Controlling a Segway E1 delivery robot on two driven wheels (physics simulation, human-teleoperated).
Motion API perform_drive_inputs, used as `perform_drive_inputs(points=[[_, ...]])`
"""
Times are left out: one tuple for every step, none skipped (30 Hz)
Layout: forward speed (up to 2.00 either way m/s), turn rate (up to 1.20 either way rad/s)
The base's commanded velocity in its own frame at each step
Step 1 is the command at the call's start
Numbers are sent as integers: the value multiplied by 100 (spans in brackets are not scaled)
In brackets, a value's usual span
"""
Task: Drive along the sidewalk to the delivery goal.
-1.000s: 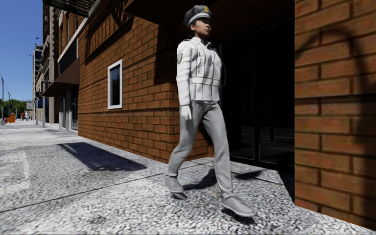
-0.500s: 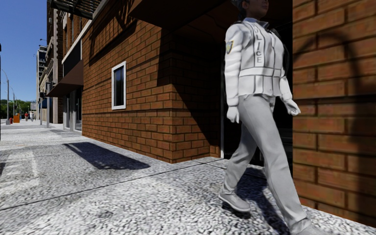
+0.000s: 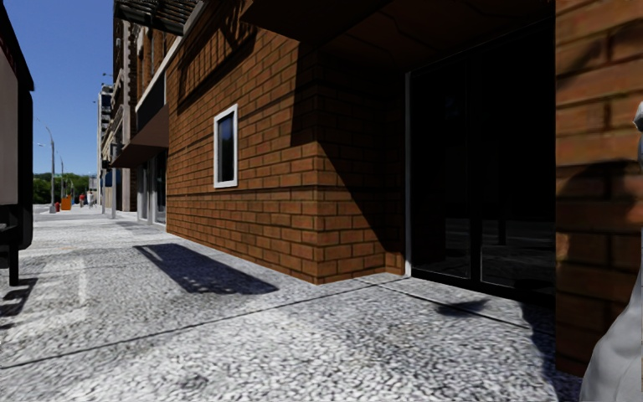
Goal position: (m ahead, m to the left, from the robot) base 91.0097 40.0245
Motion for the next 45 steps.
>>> perform_drive_inputs(points=[[95,39],[96,39],[96,39],[96,39],[96,39],[99,39],[99,39],[108,39],[128,39],[156,39],[200,39],[200,39],[200,39],[200,39],[200,39],[200,39],[200,39],[200,39],[200,39],[200,39],[200,39],[200,39],[200,39],[200,39],[200,39],[200,39],[200,39],[200,39],[200,39],[200,43],[200,47],[200,47],[200,48],[200,48],[200,48],[200,48],[200,48],[200,48],[200,48],[200,48],[200,48],[200,48],[200,48],[200,48],[200,48]])
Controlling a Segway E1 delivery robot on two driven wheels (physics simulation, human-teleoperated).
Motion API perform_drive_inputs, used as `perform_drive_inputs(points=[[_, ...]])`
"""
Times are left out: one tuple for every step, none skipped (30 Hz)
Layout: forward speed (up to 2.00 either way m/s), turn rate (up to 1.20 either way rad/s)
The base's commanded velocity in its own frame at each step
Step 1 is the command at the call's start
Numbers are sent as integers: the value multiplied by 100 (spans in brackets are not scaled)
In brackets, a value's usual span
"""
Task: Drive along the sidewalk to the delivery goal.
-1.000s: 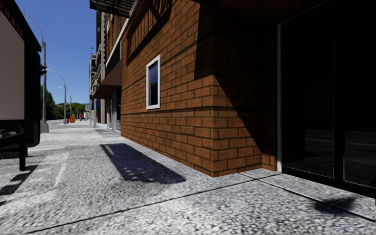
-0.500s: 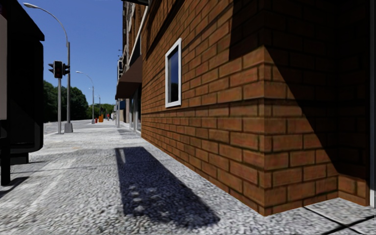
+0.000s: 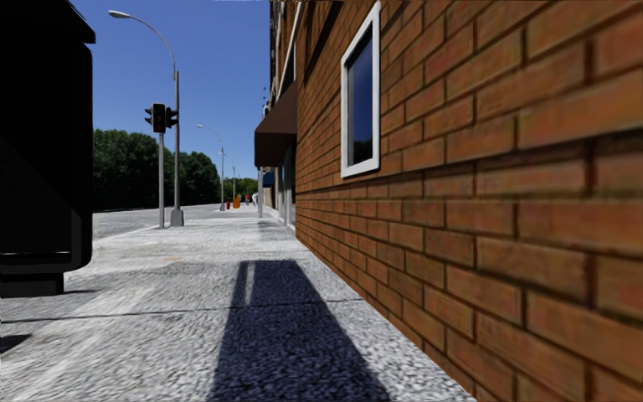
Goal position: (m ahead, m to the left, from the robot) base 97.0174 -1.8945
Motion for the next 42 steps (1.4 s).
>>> perform_drive_inputs(points=[[200,48],[200,48],[200,48],[200,48],[200,48],[200,48],[200,48],[200,48],[200,48],[200,48],[200,48],[200,48],[200,48],[200,48],[200,48],[200,48],[200,48],[200,48],[200,48],[200,48],[200,0],[200,0],[200,0],[200,0],[200,0],[200,0],[200,0],[200,0],[200,0],[200,0],[200,0],[200,0],[200,0],[200,0],[200,0],[200,0],[200,0],[200,0],[200,0],[200,0],[200,0],[200,0]])
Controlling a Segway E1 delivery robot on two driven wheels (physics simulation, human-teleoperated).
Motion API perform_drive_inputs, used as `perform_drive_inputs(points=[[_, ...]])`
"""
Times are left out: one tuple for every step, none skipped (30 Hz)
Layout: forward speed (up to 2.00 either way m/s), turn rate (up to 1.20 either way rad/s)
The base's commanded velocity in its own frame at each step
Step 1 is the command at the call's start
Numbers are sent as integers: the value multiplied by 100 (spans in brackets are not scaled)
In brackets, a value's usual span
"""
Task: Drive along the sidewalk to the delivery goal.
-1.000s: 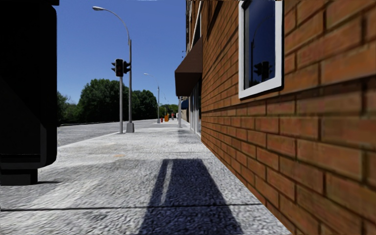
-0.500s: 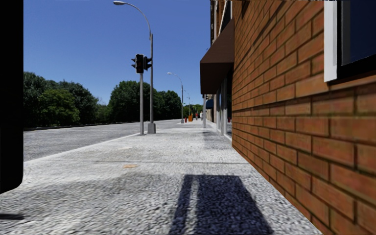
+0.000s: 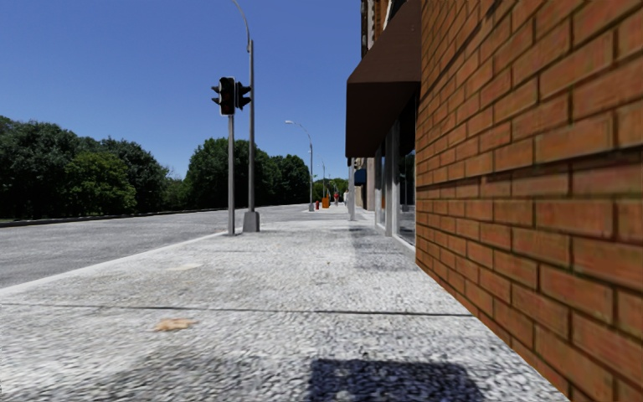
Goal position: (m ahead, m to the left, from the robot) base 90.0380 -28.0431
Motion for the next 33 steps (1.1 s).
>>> perform_drive_inputs(points=[[200,0],[200,0],[200,0],[200,0],[200,0],[200,0],[200,0],[200,0],[200,0],[200,0],[200,0],[200,0],[200,0],[200,0],[200,0],[200,0],[200,0],[200,0],[200,0],[200,0],[200,0],[200,0],[200,0],[200,0],[200,0],[200,0],[200,0],[200,0],[200,0],[200,0],[200,0],[200,0],[200,0]])
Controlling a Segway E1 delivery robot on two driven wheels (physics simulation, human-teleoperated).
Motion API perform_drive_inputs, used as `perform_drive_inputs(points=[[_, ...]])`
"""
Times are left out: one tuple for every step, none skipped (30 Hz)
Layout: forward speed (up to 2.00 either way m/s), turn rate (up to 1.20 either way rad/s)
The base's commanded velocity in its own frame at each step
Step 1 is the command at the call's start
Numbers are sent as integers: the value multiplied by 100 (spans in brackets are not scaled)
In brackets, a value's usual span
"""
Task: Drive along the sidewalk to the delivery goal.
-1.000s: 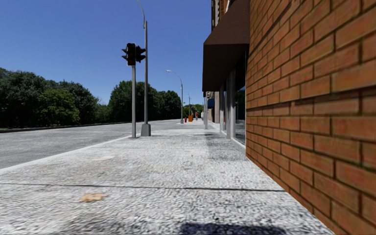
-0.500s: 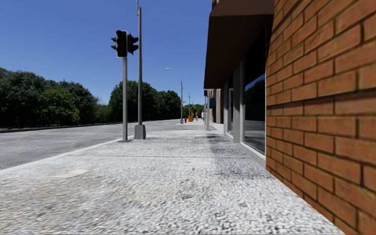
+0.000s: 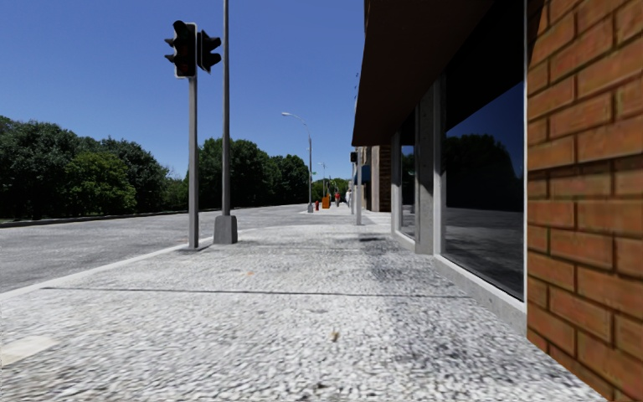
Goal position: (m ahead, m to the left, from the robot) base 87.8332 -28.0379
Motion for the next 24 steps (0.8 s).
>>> perform_drive_inputs(points=[[200,0],[200,0],[200,0],[200,0],[200,0],[200,0],[200,0],[200,0],[200,0],[200,0],[200,0],[200,0],[200,0],[200,0],[200,0],[200,0],[200,0],[200,0],[200,0],[200,0],[200,0],[200,0],[200,0],[200,0]])
